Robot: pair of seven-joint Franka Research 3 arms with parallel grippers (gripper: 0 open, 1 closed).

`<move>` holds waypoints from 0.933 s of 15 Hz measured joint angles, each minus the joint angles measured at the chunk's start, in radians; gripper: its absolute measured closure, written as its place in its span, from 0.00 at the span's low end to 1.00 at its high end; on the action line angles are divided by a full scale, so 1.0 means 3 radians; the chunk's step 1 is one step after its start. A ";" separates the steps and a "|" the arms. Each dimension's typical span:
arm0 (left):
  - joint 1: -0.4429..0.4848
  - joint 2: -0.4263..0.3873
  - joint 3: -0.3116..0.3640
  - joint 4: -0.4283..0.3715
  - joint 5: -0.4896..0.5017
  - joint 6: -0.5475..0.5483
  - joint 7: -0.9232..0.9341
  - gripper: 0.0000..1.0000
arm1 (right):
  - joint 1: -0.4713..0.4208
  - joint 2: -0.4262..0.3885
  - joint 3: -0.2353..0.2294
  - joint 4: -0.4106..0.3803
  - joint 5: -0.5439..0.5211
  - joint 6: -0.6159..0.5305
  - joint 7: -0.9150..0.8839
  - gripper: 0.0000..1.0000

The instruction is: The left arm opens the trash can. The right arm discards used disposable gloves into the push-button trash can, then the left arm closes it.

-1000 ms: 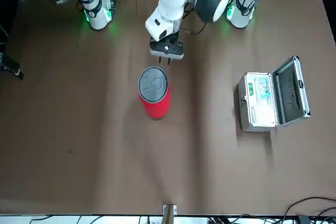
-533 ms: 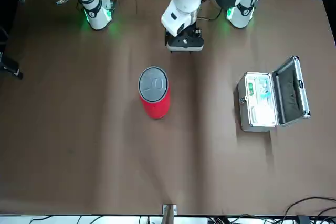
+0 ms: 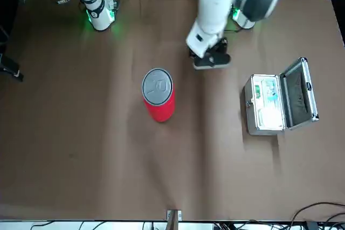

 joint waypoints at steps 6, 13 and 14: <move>0.0936 -0.0234 -0.0007 0.0003 -0.0012 -0.0436 0.1124 0.01 | 0.0018 -0.0059 0.0026 0.0002 0.0005 -0.0109 0.0017 0.01; 0.1490 -0.0262 -0.0010 0.0056 -0.0017 -0.0609 0.1460 0.01 | 0.0079 -0.0127 0.0055 0.0001 0.0019 -0.0173 0.0422 0.01; 0.1546 -0.0271 -0.0006 0.0083 -0.0017 -0.0625 0.1466 0.01 | 0.0079 -0.0127 0.0054 0.0001 0.0019 -0.0190 0.0425 0.01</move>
